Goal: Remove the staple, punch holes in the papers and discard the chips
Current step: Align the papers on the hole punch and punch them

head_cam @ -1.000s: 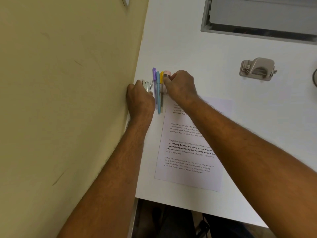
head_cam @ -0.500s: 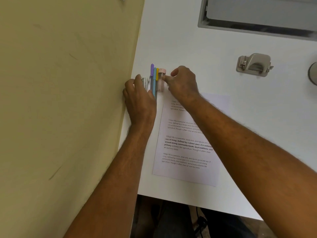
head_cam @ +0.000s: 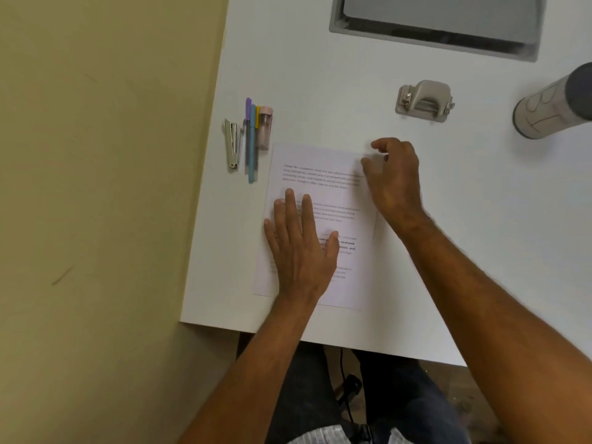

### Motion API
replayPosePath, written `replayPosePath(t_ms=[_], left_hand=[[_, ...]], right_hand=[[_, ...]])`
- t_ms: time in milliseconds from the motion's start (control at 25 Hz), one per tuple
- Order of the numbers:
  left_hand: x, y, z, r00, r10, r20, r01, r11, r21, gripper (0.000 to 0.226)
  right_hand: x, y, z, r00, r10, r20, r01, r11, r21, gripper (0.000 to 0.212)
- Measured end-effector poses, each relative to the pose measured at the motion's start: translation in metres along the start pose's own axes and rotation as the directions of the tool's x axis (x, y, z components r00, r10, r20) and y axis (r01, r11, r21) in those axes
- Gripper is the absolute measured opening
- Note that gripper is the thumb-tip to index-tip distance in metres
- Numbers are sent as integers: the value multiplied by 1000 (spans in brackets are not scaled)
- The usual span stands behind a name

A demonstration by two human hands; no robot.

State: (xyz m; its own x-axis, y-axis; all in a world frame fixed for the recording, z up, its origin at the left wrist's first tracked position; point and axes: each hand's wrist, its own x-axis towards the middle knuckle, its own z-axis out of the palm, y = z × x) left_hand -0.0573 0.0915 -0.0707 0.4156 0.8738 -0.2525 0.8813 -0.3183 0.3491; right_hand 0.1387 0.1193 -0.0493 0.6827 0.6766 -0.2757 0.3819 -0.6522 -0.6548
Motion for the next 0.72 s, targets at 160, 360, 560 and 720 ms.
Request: replayPosePath(t_ms=[160,360,560,720], left_hand=[[-1,-6,27,1000,7,0,-7,994,113,91],[2,-13,46,994,24,-107,-4,983,182,93],[3,-13,49,989,29,-144,3,977,214,94],[3,-13,50,988,26,-149,7,977,213,95]], right_hand=[[4,16,-6,996,-29,90,37,995,-96,48],[19,20,-10,975,-115,191,148,974,-170,54],[38,12,-13,966,-38,254,95,972,-215,52],[43,15,-20,968,9,251,7,998,-63,53]])
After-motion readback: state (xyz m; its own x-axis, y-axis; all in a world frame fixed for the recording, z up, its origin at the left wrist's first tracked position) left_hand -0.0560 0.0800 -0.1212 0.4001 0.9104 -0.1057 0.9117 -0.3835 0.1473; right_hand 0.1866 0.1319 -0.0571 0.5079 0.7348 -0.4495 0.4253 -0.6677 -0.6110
